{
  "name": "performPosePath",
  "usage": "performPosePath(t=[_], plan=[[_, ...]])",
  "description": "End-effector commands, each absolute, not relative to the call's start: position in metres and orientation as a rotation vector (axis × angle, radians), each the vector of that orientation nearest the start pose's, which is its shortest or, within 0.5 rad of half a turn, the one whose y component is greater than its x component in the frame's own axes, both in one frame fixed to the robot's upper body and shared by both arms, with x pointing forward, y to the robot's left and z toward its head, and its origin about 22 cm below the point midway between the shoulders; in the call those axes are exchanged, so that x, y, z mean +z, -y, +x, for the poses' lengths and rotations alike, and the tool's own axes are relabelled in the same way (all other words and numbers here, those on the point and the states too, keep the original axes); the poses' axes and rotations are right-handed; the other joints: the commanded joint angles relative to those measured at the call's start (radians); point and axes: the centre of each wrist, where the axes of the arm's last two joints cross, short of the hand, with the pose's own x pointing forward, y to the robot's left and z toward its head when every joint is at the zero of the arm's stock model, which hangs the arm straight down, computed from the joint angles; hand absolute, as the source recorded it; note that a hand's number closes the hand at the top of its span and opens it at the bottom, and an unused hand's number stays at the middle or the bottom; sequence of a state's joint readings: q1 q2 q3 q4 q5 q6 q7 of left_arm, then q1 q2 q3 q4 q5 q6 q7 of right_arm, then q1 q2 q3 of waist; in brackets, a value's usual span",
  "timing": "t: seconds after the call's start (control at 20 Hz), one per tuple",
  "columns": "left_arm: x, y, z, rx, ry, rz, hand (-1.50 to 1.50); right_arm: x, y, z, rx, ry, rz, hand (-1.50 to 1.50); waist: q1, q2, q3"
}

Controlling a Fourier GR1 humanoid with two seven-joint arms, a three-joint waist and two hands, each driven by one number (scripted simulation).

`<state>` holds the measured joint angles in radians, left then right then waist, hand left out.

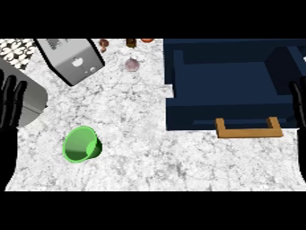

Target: Pick up the cup, place it into the drawer and close the drawer

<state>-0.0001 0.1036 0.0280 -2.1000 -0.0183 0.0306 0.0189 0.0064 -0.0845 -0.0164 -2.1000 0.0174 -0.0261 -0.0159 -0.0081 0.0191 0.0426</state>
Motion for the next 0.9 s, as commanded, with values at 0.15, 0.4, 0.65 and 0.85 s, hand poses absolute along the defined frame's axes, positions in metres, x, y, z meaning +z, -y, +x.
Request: performPosePath(t=[0.15, 0.4, 0.65, 0.85], plan=[[0.135, -0.246, 0.21, -0.341, 2.11, -0.301, -1.5, 0.12, 0.239, 0.207, 0.1, 2.083, -0.023, -1.5, 0.005, -0.02, -0.044], [0.103, -0.251, 0.202, -0.303, 1.912, -0.697, -1.5, 0.113, 0.232, 0.214, 0.105, 2.004, 0.119, -1.5, 0.018, -0.017, -0.044], [0.096, -0.291, 0.2, -0.325, 1.878, -0.733, -1.5, 0.146, 0.235, 0.216, 0.118, 2.005, 0.134, -1.5, 0.016, -0.02, -0.043], [0.087, -0.255, 0.215, -0.309, 1.875, -0.729, -1.5, 0.12, 0.219, 0.21, 0.125, 2.002, 0.13, -1.5, 0.008, -0.02, -0.043]])
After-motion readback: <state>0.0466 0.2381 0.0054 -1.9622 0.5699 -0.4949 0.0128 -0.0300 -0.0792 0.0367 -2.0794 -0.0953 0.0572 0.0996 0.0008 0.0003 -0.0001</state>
